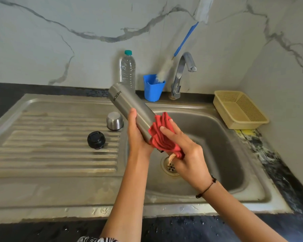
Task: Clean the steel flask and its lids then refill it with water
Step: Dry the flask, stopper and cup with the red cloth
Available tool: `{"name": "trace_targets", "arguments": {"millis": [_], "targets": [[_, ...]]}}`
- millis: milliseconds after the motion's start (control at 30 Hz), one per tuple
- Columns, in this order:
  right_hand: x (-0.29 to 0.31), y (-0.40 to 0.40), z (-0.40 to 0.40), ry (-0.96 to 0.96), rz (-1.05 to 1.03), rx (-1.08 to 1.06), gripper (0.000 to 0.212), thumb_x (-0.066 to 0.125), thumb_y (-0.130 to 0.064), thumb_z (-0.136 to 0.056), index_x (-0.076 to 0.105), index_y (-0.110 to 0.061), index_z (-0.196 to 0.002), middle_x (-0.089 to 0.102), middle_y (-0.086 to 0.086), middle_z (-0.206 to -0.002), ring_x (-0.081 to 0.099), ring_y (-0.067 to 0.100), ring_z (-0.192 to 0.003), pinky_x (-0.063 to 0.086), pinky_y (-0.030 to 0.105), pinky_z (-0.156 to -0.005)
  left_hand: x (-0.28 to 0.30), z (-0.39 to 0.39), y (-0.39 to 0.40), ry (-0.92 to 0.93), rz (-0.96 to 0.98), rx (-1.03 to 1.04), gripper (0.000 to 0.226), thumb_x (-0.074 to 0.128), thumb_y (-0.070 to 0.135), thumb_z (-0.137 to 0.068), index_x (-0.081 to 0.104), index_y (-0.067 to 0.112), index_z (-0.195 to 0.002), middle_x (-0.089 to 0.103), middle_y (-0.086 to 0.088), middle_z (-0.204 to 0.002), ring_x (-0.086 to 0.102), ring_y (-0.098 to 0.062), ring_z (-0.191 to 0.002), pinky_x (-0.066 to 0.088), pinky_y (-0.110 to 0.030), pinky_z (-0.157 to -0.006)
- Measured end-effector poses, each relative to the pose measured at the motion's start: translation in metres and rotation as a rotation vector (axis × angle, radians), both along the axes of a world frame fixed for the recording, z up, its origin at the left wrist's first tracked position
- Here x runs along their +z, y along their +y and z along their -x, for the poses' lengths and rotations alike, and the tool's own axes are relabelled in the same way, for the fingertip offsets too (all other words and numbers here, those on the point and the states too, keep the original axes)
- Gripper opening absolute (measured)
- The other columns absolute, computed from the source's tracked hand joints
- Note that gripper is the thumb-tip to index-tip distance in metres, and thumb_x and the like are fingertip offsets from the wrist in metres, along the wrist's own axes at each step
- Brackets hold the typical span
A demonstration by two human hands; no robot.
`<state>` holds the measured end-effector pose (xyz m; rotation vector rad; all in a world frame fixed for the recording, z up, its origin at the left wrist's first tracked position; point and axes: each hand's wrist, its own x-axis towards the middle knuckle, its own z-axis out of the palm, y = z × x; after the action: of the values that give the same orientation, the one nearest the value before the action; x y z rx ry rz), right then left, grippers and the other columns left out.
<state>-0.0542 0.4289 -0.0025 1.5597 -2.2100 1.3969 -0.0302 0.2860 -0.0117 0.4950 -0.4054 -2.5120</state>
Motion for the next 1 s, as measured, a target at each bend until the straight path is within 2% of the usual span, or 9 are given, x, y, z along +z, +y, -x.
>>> {"name": "trace_targets", "arguments": {"millis": [133, 233, 400, 467, 567, 667, 733, 800, 1000], "targets": [[0.016, 0.001, -0.003, -0.479, 0.121, 0.046, 0.054, 0.048, 0.019, -0.082, 0.059, -0.019, -0.12, 0.053, 0.004, -0.135, 0.052, 0.007, -0.122, 0.046, 0.021, -0.094, -0.005, 0.004, 0.002, 0.057, 0.002, 0.108, 0.08, 0.074, 0.052, -0.066, 0.051, 0.003, -0.126, 0.065, -0.015, -0.094, 0.065, -0.029, -0.092, 0.051, -0.046, -0.094], [0.02, 0.0, -0.007, -0.729, 0.222, 0.025, 0.042, 0.053, 0.012, -0.087, 0.062, -0.021, -0.113, 0.067, -0.001, -0.115, 0.061, 0.01, -0.108, 0.048, 0.033, -0.097, -0.001, 0.003, 0.004, 0.057, 0.017, 0.161, 0.051, 0.052, 0.053, -0.086, 0.057, 0.007, -0.108, 0.068, -0.009, -0.077, 0.068, -0.02, -0.071, 0.056, -0.033, -0.068], [0.022, -0.002, -0.003, -1.06, 0.283, 0.003, 0.036, 0.051, 0.009, -0.088, 0.067, -0.019, -0.104, 0.071, 0.005, -0.105, 0.065, 0.022, -0.102, 0.049, 0.048, -0.094, 0.001, 0.001, 0.005, 0.04, 0.057, 0.166, 0.053, 0.046, 0.052, -0.09, 0.054, 0.005, -0.115, 0.068, -0.009, -0.078, 0.068, -0.019, -0.071, 0.056, -0.029, -0.061], [0.022, 0.003, 0.002, -0.917, 0.21, 0.01, 0.039, 0.052, 0.01, -0.087, 0.065, -0.019, -0.11, 0.071, 0.002, -0.107, 0.065, 0.016, -0.101, 0.052, 0.041, -0.09, 0.002, -0.003, 0.002, -0.005, 0.102, 0.145, 0.057, 0.05, 0.05, -0.088, 0.052, 0.006, -0.124, 0.068, -0.009, -0.082, 0.068, -0.02, -0.073, 0.055, -0.03, -0.061], [0.025, 0.009, 0.009, -0.293, 0.059, 0.006, 0.056, 0.05, 0.015, -0.077, 0.058, -0.015, -0.123, 0.054, 0.005, -0.133, 0.055, 0.004, -0.118, 0.047, 0.025, -0.097, 0.004, -0.008, -0.01, -0.035, 0.178, 0.132, 0.056, 0.056, 0.04, -0.085, 0.05, 0.008, -0.13, 0.067, -0.011, -0.096, 0.065, -0.024, -0.092, 0.056, -0.037, -0.079], [0.022, 0.012, 0.018, 0.209, -0.014, 0.056, 0.063, 0.051, 0.009, -0.07, 0.053, -0.009, -0.13, 0.039, 0.015, -0.145, 0.041, 0.023, -0.133, 0.04, 0.034, -0.105, 0.005, -0.009, -0.016, -0.047, 0.222, 0.091, 0.049, 0.057, 0.037, -0.087, 0.054, 0.007, -0.125, 0.065, -0.014, -0.103, 0.061, -0.027, -0.101, 0.051, -0.04, -0.091], [0.017, 0.012, 0.018, 0.385, -0.071, 0.122, 0.052, 0.055, -0.004, -0.081, 0.049, -0.009, -0.132, 0.036, 0.017, -0.146, 0.034, 0.032, -0.137, 0.035, 0.04, -0.109, 0.006, -0.005, -0.014, -0.098, 0.241, 0.057, 0.076, 0.07, 0.051, -0.074, 0.051, 0.005, -0.132, 0.062, -0.018, -0.108, 0.062, -0.028, -0.1, 0.051, -0.041, -0.091], [0.008, 0.01, 0.016, 0.432, -0.085, 0.152, 0.045, 0.054, -0.012, -0.088, 0.049, -0.009, -0.132, 0.037, 0.018, -0.146, 0.029, 0.036, -0.138, 0.031, 0.041, -0.112, 0.003, -0.003, -0.012, -0.105, 0.243, 0.029, 0.098, 0.08, 0.059, -0.061, 0.048, 0.003, -0.135, 0.059, -0.022, -0.11, 0.061, -0.031, -0.099, 0.05, -0.045, -0.092], [0.008, 0.011, 0.012, 0.051, 0.002, 0.087, 0.058, 0.042, 0.001, -0.071, 0.057, -0.011, -0.126, 0.041, 0.012, -0.144, 0.041, 0.022, -0.133, 0.04, 0.026, -0.105, 0.003, -0.003, -0.008, -0.088, 0.191, 0.031, 0.079, 0.074, 0.048, -0.07, 0.049, 0.007, -0.133, 0.061, -0.023, -0.112, 0.063, -0.033, -0.102, 0.051, -0.047, -0.094]]}}
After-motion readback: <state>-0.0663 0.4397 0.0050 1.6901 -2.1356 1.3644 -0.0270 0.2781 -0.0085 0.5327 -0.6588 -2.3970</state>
